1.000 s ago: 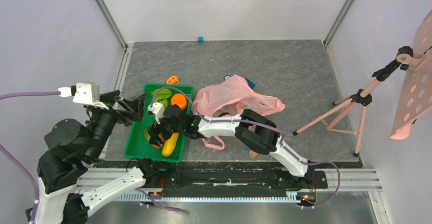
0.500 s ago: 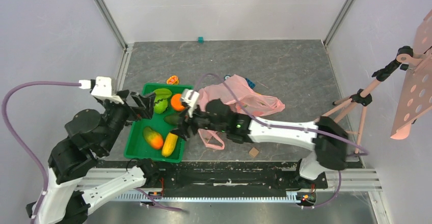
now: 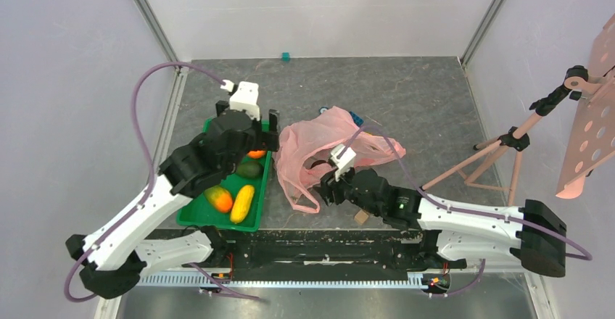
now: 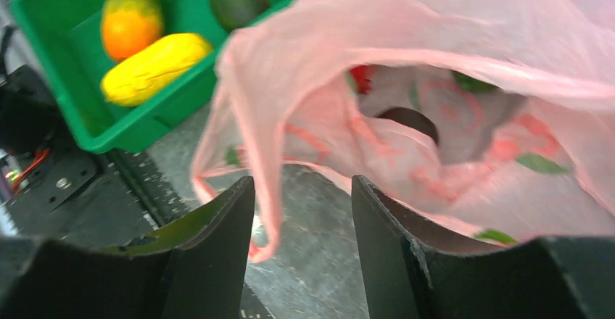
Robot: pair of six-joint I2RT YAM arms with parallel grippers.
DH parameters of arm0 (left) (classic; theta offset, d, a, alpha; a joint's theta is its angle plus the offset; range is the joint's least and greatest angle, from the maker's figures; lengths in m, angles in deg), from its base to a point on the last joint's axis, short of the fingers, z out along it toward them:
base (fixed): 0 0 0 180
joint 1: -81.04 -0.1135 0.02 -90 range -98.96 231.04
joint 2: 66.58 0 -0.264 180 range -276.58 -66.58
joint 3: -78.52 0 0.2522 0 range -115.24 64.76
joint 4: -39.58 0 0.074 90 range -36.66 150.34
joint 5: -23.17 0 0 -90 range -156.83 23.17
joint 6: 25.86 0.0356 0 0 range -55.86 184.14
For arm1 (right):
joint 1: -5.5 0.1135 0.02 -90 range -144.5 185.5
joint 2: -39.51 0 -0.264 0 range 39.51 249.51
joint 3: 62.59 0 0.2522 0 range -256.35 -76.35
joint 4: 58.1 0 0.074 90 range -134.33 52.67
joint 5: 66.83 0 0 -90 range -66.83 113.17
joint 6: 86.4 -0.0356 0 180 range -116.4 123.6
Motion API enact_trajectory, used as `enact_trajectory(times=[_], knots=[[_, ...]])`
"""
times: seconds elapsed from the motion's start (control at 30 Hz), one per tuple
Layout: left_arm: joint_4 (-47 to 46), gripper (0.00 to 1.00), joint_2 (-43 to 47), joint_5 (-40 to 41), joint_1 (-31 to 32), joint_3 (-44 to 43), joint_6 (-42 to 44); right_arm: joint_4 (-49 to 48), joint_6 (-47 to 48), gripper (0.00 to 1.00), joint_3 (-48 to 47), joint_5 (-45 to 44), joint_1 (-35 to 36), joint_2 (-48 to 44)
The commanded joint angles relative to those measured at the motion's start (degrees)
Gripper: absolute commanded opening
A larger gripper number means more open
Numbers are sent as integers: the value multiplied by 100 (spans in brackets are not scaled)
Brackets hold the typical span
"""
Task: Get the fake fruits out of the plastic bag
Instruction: Take out the fake fruit from the plastic bag.
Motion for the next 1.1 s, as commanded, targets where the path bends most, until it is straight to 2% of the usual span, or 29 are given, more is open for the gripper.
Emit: enact_trajectory(times=[0.0,0.17,0.37,0.57,0.73,1.07], knots=[[-862,100,-485,-339,-19,-1,-366,41,-447,52,358,-523,-478,-356],[-1288,100,-1222,-421,-66,-2,-364,-279,-301,51,396,144,-1223,-44],[-1857,96,-2051,-823,-419,-22,-489,-596,-6,48,-89,444,-1596,886],[-2463,91,-2984,-1298,-811,-60,-653,-1355,-125,45,-202,756,-2006,1460],[-2751,88,-3877,-1541,-1141,-320,-731,-1950,-266,45,-339,1112,-2250,1980],[-3156,85,-5241,-2188,-1720,-1118,-757,-2058,-126,45,-1089,1360,-2426,2970]])
